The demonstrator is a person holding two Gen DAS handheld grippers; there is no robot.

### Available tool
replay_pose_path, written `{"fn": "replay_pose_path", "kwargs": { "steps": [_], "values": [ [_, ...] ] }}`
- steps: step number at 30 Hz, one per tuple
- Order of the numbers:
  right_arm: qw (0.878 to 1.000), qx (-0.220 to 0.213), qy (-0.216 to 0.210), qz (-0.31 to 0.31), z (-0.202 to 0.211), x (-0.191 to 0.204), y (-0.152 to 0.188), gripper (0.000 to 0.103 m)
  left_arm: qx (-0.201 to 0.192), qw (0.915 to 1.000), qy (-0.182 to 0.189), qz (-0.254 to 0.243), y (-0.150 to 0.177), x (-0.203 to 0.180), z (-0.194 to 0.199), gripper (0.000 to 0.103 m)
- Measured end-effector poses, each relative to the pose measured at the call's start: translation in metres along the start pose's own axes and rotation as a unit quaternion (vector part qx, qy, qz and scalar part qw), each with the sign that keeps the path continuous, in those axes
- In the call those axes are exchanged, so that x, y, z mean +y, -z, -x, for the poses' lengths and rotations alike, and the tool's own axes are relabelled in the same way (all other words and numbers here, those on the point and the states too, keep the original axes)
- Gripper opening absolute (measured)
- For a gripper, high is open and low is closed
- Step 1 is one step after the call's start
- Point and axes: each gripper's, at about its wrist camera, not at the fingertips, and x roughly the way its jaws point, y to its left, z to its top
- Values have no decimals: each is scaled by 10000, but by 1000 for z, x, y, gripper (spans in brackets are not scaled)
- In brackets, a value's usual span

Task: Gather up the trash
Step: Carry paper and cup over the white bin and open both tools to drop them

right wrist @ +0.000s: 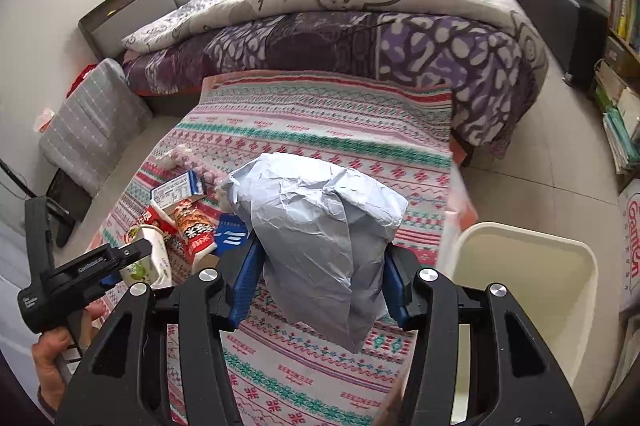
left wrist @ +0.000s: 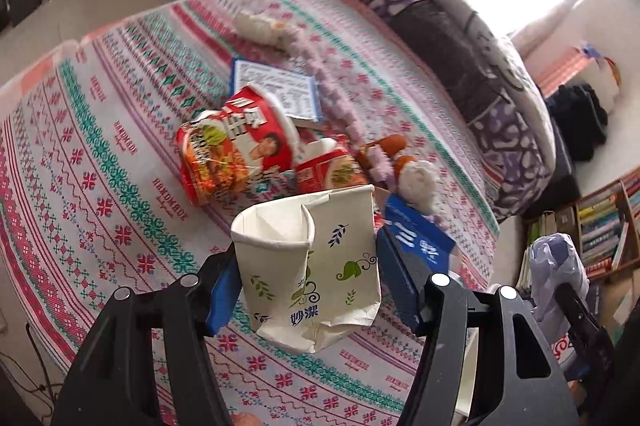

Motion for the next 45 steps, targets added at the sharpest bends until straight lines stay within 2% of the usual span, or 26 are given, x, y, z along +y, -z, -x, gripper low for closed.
{"fn": "replay_pose_path", "kwargs": {
  "steps": [9,20,23,25,27,33,40,45],
  "values": [
    [9979,-104,455,-453,27,-54,5,50,-171,9982,488,-318,21,-37,11,63],
    [9874,138,1249,-957,46,-130,15,53,35,9904,942,-1009,57,-106,2,63],
    [9830,126,1431,-1144,53,-148,17,61,127,9874,1055,-1175,69,-125,-4,63],
    [9805,37,1488,-1287,59,-158,17,79,192,9852,1130,-1277,77,-137,-8,63],
    [9773,-99,1568,-1420,66,-167,19,82,247,9829,1179,-1392,86,-149,-12,63],
    [9713,-277,1638,-1703,78,-189,19,86,454,9739,1275,-1822,115,-187,-28,63],
    [9643,-549,1719,-1938,92,-204,17,91,665,9657,1364,-2106,140,-213,-41,64],
    [9619,-634,1734,-2018,98,-211,17,92,779,9576,1547,-2302,157,-233,-45,69]
  ]
}}
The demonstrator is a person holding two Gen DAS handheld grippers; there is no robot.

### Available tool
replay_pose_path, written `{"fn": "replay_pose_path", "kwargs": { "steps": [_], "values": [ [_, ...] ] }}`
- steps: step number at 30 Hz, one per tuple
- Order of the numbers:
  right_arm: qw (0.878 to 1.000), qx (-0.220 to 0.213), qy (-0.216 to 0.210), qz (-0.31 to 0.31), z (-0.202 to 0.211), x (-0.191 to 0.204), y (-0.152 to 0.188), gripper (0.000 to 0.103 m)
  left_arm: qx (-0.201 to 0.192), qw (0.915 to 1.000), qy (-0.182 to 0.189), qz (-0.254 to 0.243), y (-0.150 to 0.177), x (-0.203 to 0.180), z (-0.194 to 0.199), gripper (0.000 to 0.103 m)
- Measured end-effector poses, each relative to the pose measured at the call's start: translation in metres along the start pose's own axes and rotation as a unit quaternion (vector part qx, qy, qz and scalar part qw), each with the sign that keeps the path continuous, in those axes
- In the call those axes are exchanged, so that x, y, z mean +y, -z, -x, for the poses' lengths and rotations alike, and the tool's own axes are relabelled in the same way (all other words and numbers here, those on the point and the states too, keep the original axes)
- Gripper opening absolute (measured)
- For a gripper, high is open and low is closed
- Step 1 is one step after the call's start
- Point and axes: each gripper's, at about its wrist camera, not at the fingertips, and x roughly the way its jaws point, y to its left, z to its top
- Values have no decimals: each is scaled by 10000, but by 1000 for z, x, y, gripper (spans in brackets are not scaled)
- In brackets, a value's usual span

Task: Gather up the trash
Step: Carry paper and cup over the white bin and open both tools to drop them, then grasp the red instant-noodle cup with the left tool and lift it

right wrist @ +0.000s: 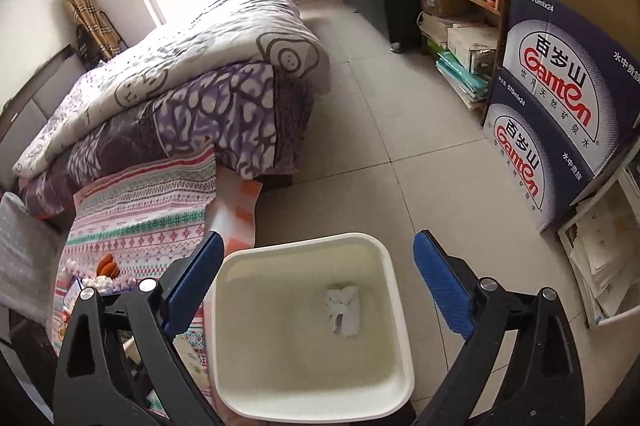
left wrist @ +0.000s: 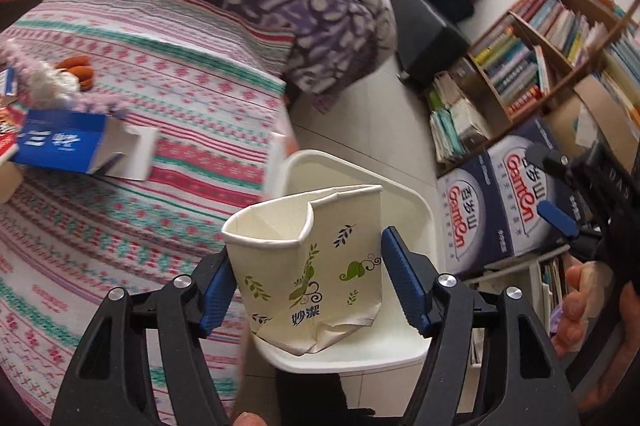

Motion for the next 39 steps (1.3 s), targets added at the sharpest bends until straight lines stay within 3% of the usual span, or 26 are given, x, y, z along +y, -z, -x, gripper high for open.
{"fn": "replay_pose_path", "kwargs": {
  "steps": [7,10,19,24,33,35,38,39],
  "values": [
    [9999,-122,15,-60,4,1,-2,94,10,9997,215,-74,0,-18,-6,81],
    [9999,-148,10,-2,5,7,-1,94,-7,9999,92,-121,-1,-17,-2,82],
    [9959,-336,248,800,3,66,13,96,-272,9968,-744,-104,-10,25,26,85],
    [9887,-418,316,1405,0,113,27,96,-427,9884,-1453,124,-19,70,46,89],
    [9779,-351,77,2060,-13,188,54,96,-662,9555,-2750,841,-43,174,97,90],
    [9723,-397,72,2301,-17,205,61,96,-587,9420,-3202,814,-50,195,104,90],
    [9599,-397,31,2774,-26,232,75,96,-129,9144,-4014,510,-58,232,106,90],
    [9567,-372,6,2886,-28,238,79,96,-1,9095,-4136,423,-57,241,106,90]
  ]
}}
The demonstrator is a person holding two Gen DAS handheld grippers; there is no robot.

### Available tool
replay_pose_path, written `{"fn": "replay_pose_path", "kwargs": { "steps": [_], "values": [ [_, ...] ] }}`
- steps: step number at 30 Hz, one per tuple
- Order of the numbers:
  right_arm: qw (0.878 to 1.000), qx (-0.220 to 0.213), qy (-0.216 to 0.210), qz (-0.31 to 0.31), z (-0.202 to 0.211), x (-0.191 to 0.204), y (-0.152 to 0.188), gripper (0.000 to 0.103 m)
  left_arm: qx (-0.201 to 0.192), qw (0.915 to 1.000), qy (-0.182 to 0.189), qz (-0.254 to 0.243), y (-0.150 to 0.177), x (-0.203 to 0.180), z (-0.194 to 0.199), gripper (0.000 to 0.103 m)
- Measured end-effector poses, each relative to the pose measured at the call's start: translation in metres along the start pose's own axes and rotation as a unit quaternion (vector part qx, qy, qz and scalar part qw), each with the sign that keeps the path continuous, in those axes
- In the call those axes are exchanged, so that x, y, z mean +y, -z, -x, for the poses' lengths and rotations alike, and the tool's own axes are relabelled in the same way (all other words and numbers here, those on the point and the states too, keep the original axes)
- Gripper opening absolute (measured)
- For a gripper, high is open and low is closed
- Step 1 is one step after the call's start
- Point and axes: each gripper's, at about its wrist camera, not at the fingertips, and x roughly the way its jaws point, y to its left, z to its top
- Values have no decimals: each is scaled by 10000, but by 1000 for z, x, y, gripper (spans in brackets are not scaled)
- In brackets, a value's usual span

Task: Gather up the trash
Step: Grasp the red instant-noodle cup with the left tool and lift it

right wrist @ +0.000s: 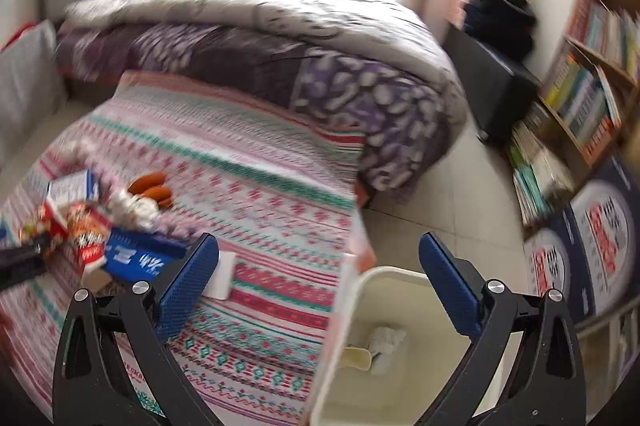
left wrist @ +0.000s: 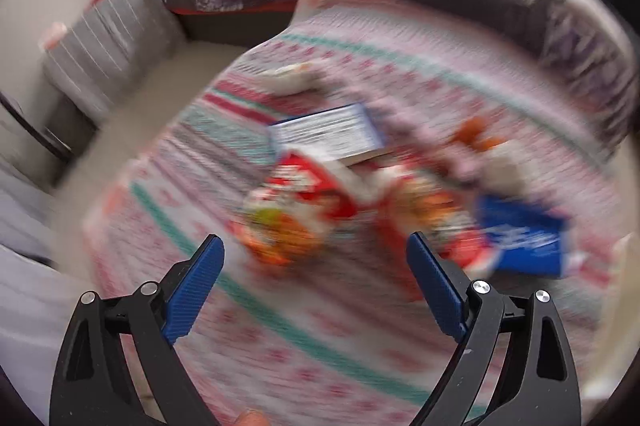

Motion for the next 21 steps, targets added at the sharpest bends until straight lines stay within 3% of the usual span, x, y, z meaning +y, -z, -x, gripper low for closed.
{"fn": "replay_pose_path", "kwargs": {
  "steps": [5,12,14,15,16,18,21],
  "values": [
    [9977,195,-499,422,-12,37,-3,96,605,9938,-348,-864,2,5,-45,90],
    [9905,372,-1123,694,-26,76,-6,96,488,9871,-561,-1419,-2,-6,-73,90],
    [9876,412,-1305,771,-30,88,-8,96,454,9896,-498,-1268,-7,3,-79,85],
    [9862,431,-1385,795,-32,93,-8,96,493,9921,-308,-1110,-9,10,-82,68],
    [9840,476,-1507,827,-34,100,-8,96,567,9941,-94,-924,-11,17,-83,64],
    [9792,543,-1747,875,-37,113,-8,96,646,9964,238,-490,-13,35,-83,61],
    [9716,556,-2053,1036,-38,137,-7,96,617,9972,391,-153,-12,57,-80,60]
  ]
}}
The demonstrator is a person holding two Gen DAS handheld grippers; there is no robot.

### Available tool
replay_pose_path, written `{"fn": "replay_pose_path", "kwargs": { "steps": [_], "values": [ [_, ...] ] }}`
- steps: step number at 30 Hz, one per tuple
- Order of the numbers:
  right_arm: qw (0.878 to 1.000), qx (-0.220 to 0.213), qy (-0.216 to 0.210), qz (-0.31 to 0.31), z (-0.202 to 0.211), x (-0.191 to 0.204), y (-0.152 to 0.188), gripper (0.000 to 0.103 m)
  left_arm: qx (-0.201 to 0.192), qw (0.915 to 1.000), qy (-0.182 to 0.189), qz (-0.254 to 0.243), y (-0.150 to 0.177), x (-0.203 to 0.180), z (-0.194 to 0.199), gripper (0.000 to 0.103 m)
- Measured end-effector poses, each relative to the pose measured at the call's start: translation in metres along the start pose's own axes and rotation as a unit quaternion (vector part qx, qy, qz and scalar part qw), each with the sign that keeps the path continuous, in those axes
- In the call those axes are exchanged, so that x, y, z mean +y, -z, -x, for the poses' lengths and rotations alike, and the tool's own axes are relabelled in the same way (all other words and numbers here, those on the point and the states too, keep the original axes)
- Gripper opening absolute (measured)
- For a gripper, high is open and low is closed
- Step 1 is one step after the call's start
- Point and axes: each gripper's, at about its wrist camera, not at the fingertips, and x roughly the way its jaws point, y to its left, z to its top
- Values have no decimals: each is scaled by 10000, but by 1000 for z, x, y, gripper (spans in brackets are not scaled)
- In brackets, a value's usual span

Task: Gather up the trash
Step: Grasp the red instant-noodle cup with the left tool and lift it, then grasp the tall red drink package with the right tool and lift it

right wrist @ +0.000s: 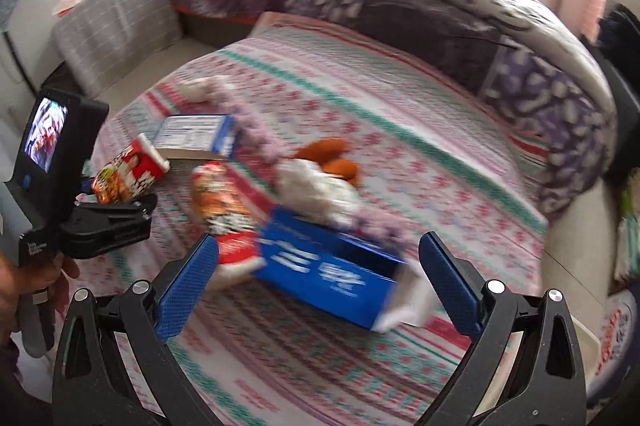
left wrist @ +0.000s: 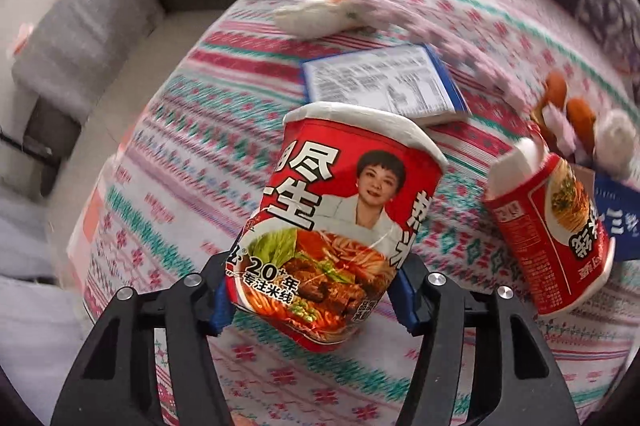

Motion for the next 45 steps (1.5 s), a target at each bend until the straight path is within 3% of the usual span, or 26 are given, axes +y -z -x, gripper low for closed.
{"fn": "replay_pose_path", "kwargs": {
  "steps": [4,8,12,14,15,16,17,19,23,28,33,38,45],
  "values": [
    [9991,-3,-158,400,-18,38,-4,96,-108,9976,371,577,9,36,22,59],
    [9976,53,-214,660,-41,69,-10,96,-493,9960,175,724,22,61,56,59],
    [9953,116,100,955,-62,89,-11,95,-645,9930,199,974,43,81,80,60],
    [9937,277,237,1057,-74,95,-7,79,-677,9920,209,1040,50,82,87,60],
    [9932,428,199,1062,-81,97,-6,49,-680,9916,231,1078,52,84,87,60],
    [9935,590,128,967,-87,96,-5,37,-683,9909,261,1128,56,86,86,60],
    [9947,699,-44,756,-89,95,-5,34,-687,9901,282,1188,58,89,86,60],
    [9963,645,-375,428,-83,91,-8,33,-719,9886,276,1291,62,96,88,60],
    [9937,51,-1113,-92,-41,83,-24,33,-967,9820,470,1552,63,104,99,60],
    [9851,-801,-1481,-344,12,73,-31,34,-1535,9703,690,1737,60,100,128,60],
    [9827,-1314,-1263,-339,50,64,-27,35,-2007,9613,800,1709,58,81,153,60],
    [9814,-1702,-873,-179,80,56,-21,35,-2229,9573,931,1590,55,58,167,60],
    [9831,-1733,-580,-137,100,32,-9,36,-2316,9568,1148,1330,52,22,174,60]
  ]
}}
